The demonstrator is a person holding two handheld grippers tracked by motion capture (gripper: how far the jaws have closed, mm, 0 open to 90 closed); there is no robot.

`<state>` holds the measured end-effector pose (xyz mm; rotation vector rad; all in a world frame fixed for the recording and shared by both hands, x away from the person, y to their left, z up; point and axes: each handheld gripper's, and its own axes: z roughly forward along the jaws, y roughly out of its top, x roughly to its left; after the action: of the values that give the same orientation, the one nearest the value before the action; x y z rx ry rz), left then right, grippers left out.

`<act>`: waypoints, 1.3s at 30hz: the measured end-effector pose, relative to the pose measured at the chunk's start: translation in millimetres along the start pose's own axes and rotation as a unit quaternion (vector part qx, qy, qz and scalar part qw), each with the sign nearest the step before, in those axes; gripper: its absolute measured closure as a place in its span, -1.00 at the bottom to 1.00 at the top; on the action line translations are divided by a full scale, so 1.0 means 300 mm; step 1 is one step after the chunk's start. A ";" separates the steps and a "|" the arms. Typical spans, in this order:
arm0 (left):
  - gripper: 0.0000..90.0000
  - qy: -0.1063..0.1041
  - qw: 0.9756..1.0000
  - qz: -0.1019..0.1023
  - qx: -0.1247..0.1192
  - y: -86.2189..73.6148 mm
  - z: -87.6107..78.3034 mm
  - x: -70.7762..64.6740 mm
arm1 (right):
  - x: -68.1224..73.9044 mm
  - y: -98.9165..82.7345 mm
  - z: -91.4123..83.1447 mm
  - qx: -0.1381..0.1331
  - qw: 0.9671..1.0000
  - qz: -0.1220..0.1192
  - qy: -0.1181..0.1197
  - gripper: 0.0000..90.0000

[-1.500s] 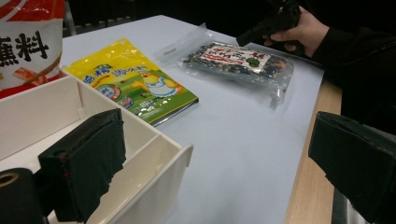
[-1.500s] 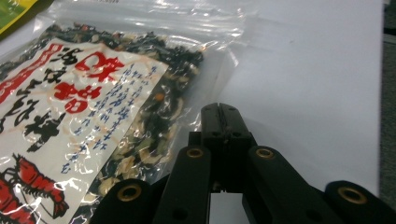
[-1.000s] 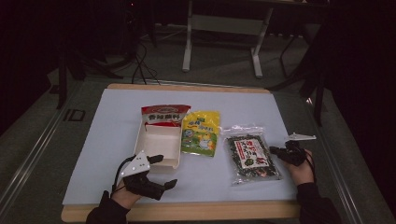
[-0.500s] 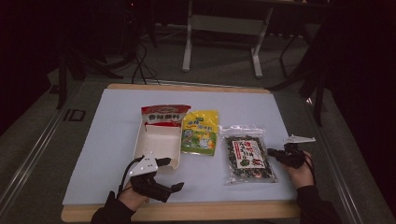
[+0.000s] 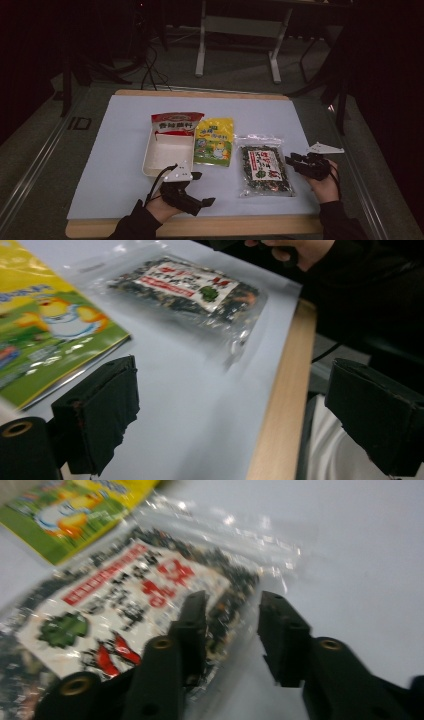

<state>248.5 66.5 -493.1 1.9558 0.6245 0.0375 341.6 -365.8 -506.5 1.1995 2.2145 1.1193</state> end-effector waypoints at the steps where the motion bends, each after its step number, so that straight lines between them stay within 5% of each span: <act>1: -0.77 -0.005 1.000 -0.004 0.001 0.006 0.008 0.002 | 0.011 0.005 -0.009 -0.007 1.000 -0.003 0.001 0.22; 8: -0.71 -0.013 1.000 -0.022 0.006 0.062 0.082 -0.004 | 0.076 0.017 -0.052 -0.042 0.999 -0.019 0.021 -0.42; 12: -0.70 -0.008 1.000 -0.022 0.016 0.091 0.140 -0.009 | 0.110 0.023 -0.074 -0.060 0.997 -0.036 0.037 -0.60; 20: -0.63 -0.015 1.000 -0.021 0.018 0.145 0.270 -0.019 | 0.136 0.022 -0.102 -0.080 0.994 -0.053 0.046 -0.64; 28: -0.57 0.012 0.997 -0.059 0.041 0.138 0.400 0.044 | 0.127 0.014 -0.114 -0.085 0.994 -0.054 0.039 -0.64; 35: -0.58 0.029 0.991 -0.105 0.073 0.124 0.484 0.122 | 0.119 0.009 -0.109 -0.082 0.994 -0.053 0.040 -0.64; 39: -0.53 0.021 0.989 -0.125 0.078 0.113 0.515 0.150 | 0.118 0.009 -0.114 -0.085 0.994 -0.053 0.037 -0.64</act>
<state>346.8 -53.8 -546.8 2.0161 0.9205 -0.1310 301.2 -351.6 -482.1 0.9748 2.1590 1.2978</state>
